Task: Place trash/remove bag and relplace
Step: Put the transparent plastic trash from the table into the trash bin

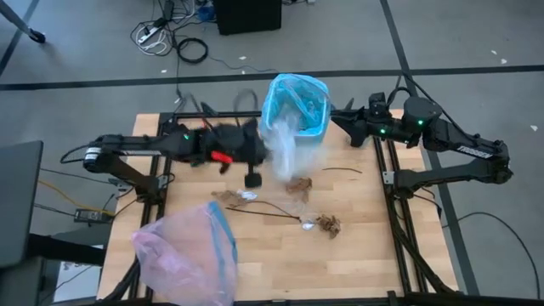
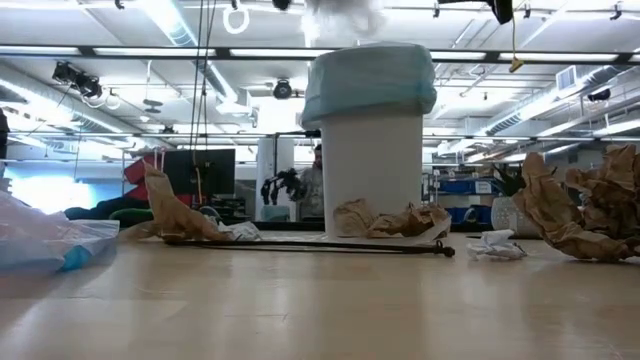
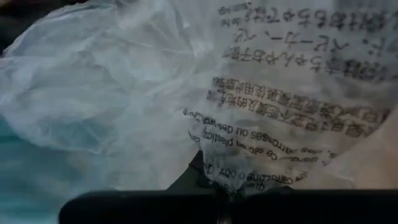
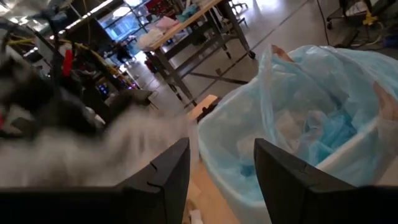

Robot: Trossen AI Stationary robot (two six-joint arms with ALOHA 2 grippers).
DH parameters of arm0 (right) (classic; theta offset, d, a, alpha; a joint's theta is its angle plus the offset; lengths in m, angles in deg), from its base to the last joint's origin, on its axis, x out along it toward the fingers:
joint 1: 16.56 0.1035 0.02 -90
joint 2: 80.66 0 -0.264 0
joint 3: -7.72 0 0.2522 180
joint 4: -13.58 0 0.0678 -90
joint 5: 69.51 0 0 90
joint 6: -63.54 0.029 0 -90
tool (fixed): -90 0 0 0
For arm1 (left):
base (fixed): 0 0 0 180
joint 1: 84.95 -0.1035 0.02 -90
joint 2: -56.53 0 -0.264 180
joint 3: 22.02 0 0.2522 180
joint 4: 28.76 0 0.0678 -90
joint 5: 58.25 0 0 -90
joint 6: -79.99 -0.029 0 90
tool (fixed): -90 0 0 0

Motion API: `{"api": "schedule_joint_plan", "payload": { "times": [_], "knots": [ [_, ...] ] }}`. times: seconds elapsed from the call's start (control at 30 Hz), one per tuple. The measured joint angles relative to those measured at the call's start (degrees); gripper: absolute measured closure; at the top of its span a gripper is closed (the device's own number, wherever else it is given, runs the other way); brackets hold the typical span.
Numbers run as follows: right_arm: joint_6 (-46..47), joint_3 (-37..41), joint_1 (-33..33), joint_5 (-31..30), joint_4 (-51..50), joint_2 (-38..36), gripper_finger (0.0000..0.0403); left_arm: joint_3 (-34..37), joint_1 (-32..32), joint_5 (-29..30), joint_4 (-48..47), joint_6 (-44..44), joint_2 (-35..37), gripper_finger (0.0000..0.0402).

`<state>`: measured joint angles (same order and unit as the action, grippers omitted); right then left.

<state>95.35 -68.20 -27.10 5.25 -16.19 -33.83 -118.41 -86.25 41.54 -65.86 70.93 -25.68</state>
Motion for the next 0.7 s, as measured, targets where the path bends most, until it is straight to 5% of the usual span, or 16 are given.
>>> {"api": "schedule_joint_plan", "payload": {
  "times": [0.13, 0.37, 0.7],
  "knots": [
    [-0.02, 0.00, 0.52, -0.68, 0.25, -0.73, 0.0239, -7.26, -4.83, 4.36, -3.59, 0.20, -0.86, 0.0401],
    [-1.21, -0.02, 0.80, -2.57, 9.02, 0.17, 0.0239, -13.10, -13.14, 3.87, -2.80, 2.66, -6.98, 0.0401],
    [-6.60, -0.04, 1.50, -1.48, 25.12, 5.31, 0.0239, -18.26, -14.73, -0.08, -7.41, 4.85, -18.51, 0.0401]
  ]
}}
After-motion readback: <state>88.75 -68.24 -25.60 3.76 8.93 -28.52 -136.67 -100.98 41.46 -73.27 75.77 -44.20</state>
